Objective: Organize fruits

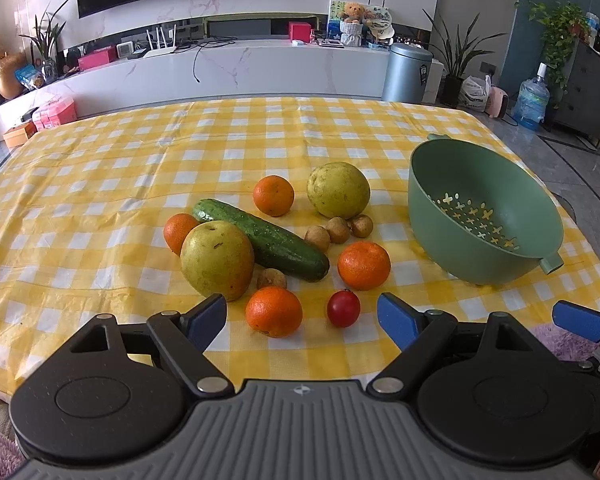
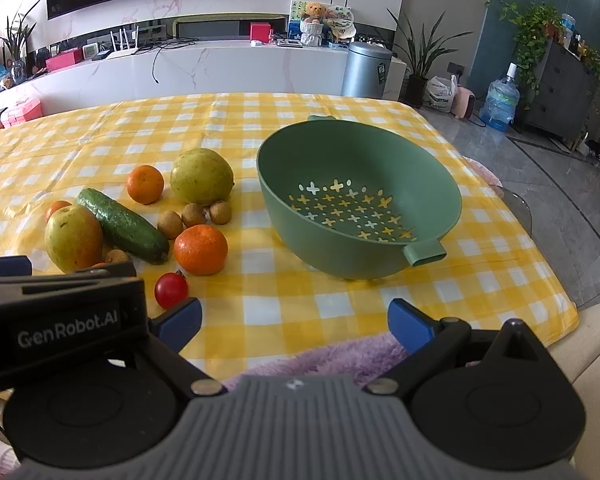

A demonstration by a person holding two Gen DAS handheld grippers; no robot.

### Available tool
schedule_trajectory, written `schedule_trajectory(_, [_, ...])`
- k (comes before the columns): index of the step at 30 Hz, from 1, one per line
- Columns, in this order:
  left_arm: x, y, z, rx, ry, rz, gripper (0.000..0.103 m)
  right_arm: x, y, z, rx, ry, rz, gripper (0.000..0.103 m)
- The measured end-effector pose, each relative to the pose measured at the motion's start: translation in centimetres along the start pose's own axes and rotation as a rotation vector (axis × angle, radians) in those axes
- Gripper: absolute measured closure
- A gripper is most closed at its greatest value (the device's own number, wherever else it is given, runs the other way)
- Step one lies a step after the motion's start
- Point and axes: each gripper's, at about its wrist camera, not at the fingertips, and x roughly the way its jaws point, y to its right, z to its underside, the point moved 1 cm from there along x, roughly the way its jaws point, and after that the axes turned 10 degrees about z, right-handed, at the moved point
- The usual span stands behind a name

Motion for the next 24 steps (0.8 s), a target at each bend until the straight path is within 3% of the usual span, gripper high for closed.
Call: schedule_trajectory(24, [-0.10,-0.01,0.04,-0.002,-0.007,-0.004,0.003,0.04,0.01,0.12,-0.001,-0.002,-0.002,0.008])
